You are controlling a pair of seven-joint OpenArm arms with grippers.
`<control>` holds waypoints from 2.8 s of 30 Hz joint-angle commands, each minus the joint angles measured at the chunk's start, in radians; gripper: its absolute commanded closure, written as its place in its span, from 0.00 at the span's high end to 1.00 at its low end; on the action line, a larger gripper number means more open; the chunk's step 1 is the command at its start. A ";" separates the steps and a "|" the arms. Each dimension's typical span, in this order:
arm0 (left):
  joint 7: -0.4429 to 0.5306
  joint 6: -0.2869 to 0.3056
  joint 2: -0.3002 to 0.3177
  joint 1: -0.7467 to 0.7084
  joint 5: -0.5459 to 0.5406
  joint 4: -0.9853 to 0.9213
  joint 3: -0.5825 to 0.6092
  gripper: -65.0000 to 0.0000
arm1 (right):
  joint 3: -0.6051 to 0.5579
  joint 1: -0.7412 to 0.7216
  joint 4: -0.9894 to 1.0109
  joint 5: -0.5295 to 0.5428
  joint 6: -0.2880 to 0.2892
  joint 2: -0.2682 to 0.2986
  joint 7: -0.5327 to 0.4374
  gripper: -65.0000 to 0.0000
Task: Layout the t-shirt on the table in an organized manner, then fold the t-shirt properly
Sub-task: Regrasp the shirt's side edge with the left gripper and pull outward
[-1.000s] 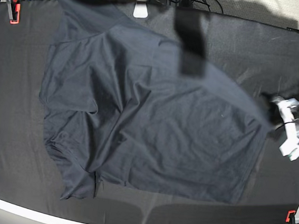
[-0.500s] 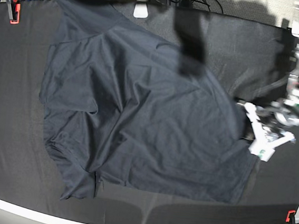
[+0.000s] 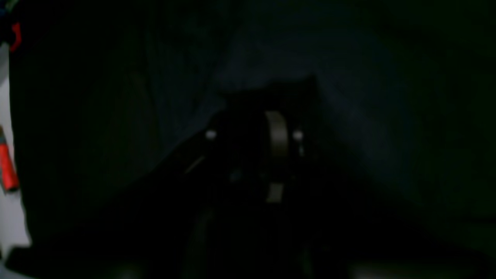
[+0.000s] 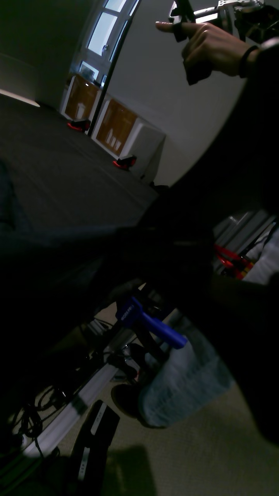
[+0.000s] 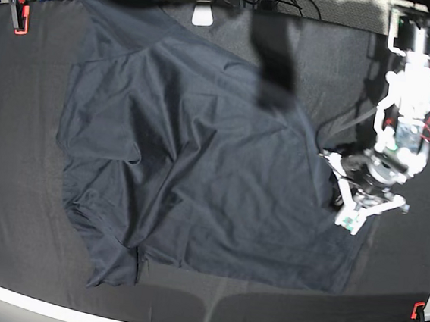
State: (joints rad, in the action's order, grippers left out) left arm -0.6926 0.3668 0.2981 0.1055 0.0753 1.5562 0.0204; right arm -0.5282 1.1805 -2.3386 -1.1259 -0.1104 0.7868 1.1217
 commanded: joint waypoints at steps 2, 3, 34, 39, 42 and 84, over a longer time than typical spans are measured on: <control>-0.031 -0.011 0.021 0.025 -0.043 0.014 -0.006 0.27 | -0.001 0.016 -0.018 -0.022 -0.018 0.006 0.010 0.00; -0.062 -0.011 0.026 0.029 -0.063 0.014 -0.006 0.27 | -0.001 0.016 -0.018 -0.022 -0.018 0.005 0.010 0.00; -0.086 -0.195 0.104 0.128 -0.575 -0.283 -0.006 0.27 | -0.002 0.016 -0.018 -0.019 -0.019 0.005 0.021 0.00; -0.084 -0.195 0.104 0.131 -0.614 -0.283 -0.006 0.27 | -0.002 0.016 -0.018 -0.019 -0.019 0.005 0.020 0.00; -0.069 -0.122 0.101 0.130 -0.647 -0.283 -0.006 0.27 | -0.002 0.016 -0.018 -0.019 -0.018 0.005 0.021 0.00; -0.040 -0.084 0.126 0.128 -0.679 -0.339 -0.006 0.30 | -0.002 0.016 -0.018 0.029 -0.019 0.005 0.020 0.00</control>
State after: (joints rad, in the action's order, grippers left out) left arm -0.7437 0.2771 0.4129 0.2104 -0.5949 1.2037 0.0189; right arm -0.5289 1.1805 -2.3386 -1.0733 -0.1131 0.7864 1.1282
